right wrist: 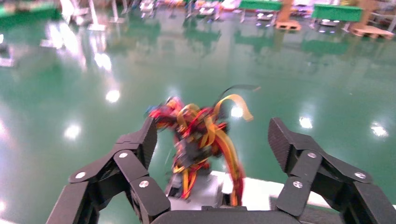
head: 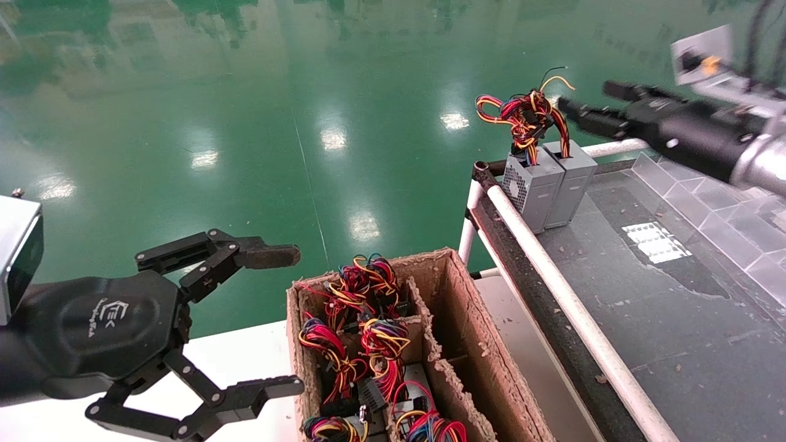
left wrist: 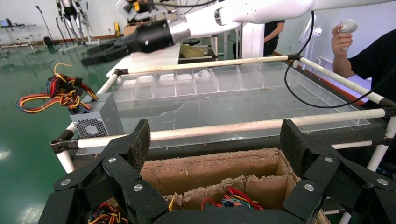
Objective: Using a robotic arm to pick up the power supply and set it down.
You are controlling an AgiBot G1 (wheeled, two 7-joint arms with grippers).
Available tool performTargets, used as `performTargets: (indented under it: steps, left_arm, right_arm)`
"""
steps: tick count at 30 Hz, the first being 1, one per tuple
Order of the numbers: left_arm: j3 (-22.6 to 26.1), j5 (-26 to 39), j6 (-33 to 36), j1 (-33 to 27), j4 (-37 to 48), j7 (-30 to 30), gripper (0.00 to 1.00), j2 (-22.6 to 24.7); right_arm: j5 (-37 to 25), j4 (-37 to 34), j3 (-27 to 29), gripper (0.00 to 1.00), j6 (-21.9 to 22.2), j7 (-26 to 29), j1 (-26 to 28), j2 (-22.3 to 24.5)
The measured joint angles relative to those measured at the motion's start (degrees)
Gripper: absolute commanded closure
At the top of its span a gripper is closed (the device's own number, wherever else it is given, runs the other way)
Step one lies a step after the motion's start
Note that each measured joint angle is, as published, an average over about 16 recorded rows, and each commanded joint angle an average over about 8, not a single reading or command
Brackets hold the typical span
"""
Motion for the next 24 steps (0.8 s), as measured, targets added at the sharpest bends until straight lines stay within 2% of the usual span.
performTargets:
  steps: [9, 24]
  left_arm:
    - [0.00, -0.01, -0.01, 0.00, 0.02, 0.01, 0.00, 0.00]
    - [0.01, -0.02, 0.00, 0.00, 0.02, 0.02, 0.00, -0.01]
  right_arm:
    - [2.31, 4.83, 0.47, 0.00, -3.41, 5.12, -2.12, 2.80]
    - [8.27, 23.53, 0.72, 0.00, -9.59, 10.98, -12.06, 8.29]
